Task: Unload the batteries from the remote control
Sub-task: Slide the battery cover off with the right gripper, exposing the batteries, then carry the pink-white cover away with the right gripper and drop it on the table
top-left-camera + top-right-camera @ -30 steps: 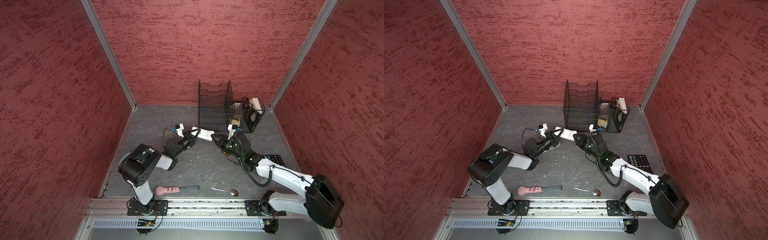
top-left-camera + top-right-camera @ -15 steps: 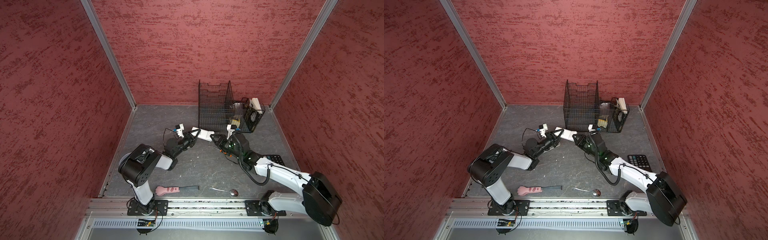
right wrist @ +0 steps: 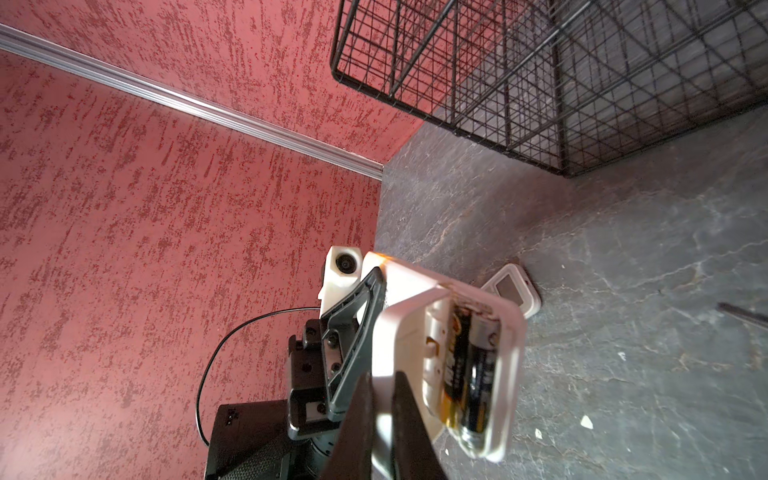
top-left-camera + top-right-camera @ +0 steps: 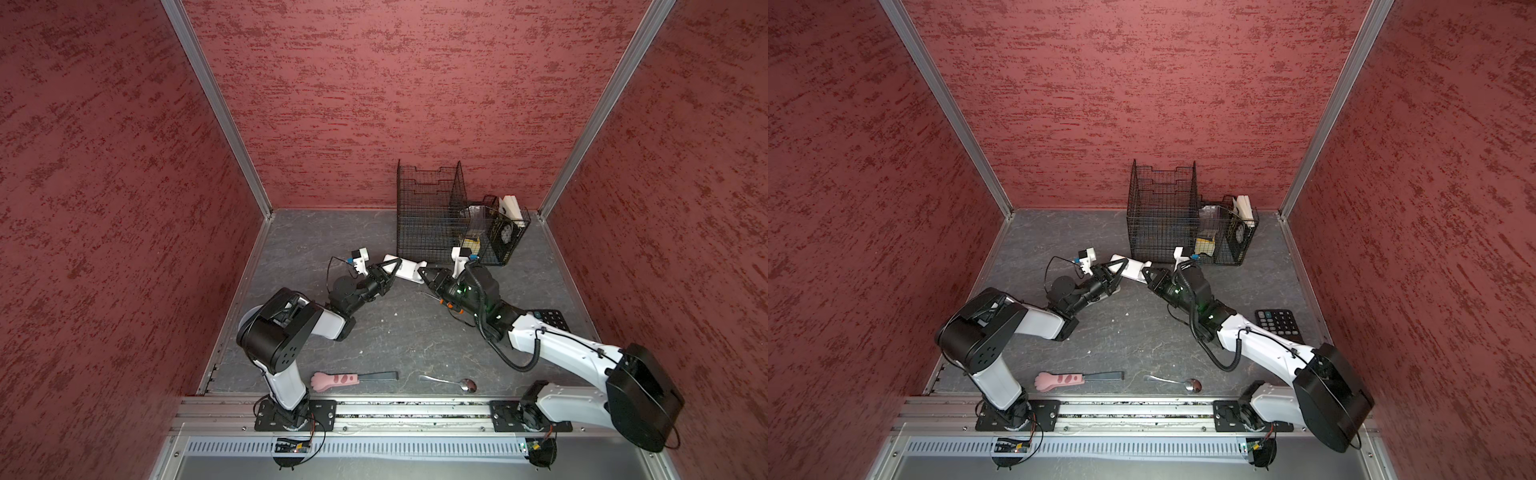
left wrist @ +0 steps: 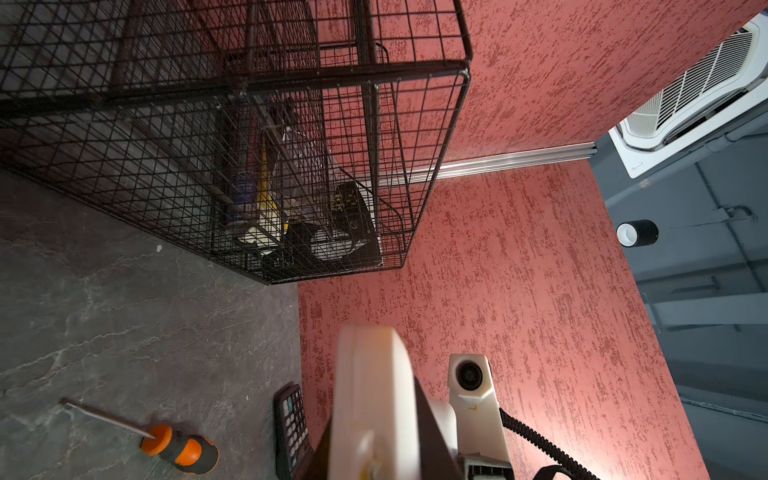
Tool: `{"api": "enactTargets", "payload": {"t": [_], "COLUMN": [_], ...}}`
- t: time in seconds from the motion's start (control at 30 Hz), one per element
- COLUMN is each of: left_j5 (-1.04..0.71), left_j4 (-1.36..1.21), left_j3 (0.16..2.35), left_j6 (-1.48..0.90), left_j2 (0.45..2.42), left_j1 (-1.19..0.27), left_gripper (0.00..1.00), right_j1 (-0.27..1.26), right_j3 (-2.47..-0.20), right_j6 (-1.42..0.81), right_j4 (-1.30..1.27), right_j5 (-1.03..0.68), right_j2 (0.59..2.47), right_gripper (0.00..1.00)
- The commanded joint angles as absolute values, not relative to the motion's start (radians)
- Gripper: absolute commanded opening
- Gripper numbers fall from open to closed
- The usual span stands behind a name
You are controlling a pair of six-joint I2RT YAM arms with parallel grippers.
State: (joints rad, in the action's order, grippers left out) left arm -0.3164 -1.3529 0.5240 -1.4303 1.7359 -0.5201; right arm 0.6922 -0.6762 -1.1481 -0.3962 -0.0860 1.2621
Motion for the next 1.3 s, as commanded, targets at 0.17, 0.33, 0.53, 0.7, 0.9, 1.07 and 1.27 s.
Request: {"api": "enactTargets", "payload": {"t": [0.17,0.33,0.53,0.7,0.9,1.07,1.27], "left_j5": [-0.335,-0.336,-0.337,-0.337,-0.338,-0.349,-0.372], "left_j4": [-1.414,-1.414,-1.414,-1.414,-1.414,-1.415,-1.415], "left_j3": [0.541,0.541,0.539,0.539,0.527,0.514,0.493], "left_j6": [-1.426,-1.428,-1.427,-1.424,-1.422,-1.409,-1.400], "left_j2": [1.727,1.731,1.733,1.733,1.742,1.754,1.791], "left_j1": [-0.522,-0.520,-0.522,-0.526,-0.525,-0.516,-0.520], "left_gripper": [0.00,0.00,0.00,0.00,0.00,0.00,0.00], "right_j1": [0.692,0.692,0.692,0.692,0.692,0.679,0.577], "right_j3": [-0.693,-0.703,-0.721,-0.746,-0.798,-0.842,-0.870], "right_j6": [-1.164,-1.150,-1.129,-1.125,-1.074,-0.961,-0.807], "right_j4": [-0.407,-0.426,-0.456,-0.514,-0.466,-0.235,0.135], "right_j5": [-0.090,-0.103,-0.129,-0.168,-0.180,-0.128,-0.040], "right_j2": [1.262,1.265,1.278,1.311,1.294,1.190,1.038], "right_gripper": [0.07,0.05,0.05,0.04,0.03,0.03,0.03]}}
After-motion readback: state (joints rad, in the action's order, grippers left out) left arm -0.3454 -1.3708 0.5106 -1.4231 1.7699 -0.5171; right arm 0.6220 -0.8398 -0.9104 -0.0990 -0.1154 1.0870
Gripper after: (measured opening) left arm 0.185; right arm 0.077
